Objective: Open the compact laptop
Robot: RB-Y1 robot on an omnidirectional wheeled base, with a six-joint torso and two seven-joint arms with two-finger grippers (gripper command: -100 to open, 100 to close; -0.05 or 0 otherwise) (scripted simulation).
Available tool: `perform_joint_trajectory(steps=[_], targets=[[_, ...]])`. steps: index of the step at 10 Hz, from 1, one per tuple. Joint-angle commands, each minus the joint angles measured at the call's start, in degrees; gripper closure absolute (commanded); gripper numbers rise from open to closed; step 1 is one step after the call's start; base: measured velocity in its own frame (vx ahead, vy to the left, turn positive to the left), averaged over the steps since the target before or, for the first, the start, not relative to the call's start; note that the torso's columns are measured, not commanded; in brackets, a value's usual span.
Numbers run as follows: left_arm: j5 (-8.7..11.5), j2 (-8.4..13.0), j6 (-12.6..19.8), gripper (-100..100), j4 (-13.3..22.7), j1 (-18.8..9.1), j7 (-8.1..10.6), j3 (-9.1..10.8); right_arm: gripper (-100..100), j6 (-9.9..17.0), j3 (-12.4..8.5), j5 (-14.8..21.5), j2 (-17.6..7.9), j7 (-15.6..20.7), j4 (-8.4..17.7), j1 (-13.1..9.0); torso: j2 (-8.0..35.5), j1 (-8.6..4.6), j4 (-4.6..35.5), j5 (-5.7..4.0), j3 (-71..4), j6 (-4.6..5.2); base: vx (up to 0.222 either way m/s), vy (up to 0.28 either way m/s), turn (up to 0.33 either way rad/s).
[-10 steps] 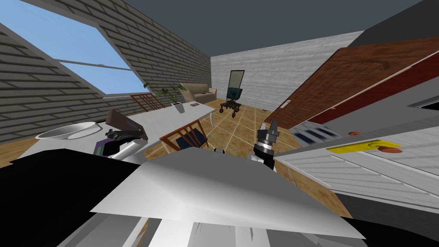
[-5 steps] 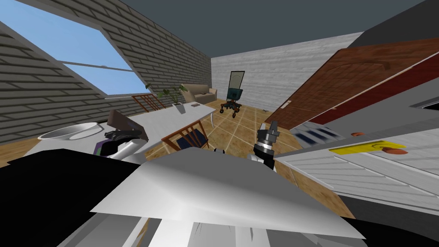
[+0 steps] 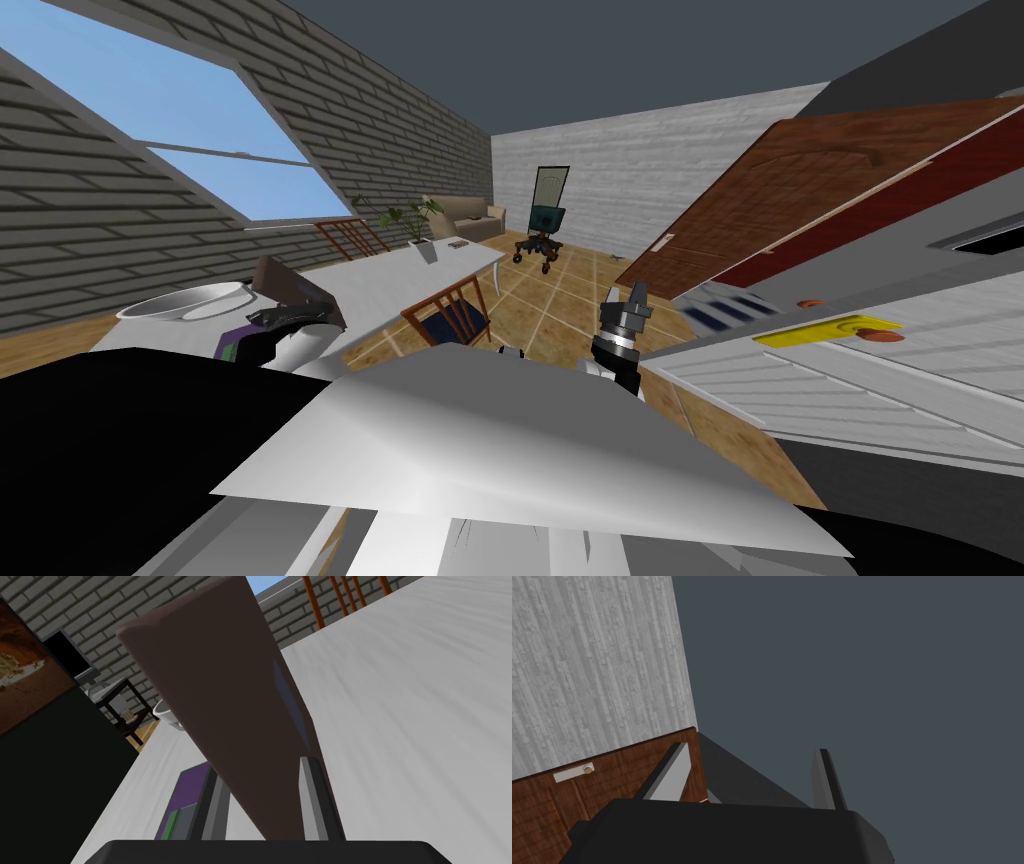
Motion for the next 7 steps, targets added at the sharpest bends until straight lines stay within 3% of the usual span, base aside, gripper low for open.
perform_joint_trajectory(steps=[1,7], targets=[[0.95,-0.45,0.33,100,-0.40,-0.41,0.90,0.55,0,0.00,0.00,0.00,0.00,0.00,0.00,0.00,-0.01,-0.06,0.00,-0.02,0.00,0.00,-0.039,0.008,-0.005],[9.86,-8.01,-2.87,100,-2.59,-4.15,7.03,2.75,0,0.00,0.00,0.00,0.00,0.00,0.00,0.00,0.19,0.54,-0.03,0.45,0.21,-0.36,-0.110,0.076,-0.054]])
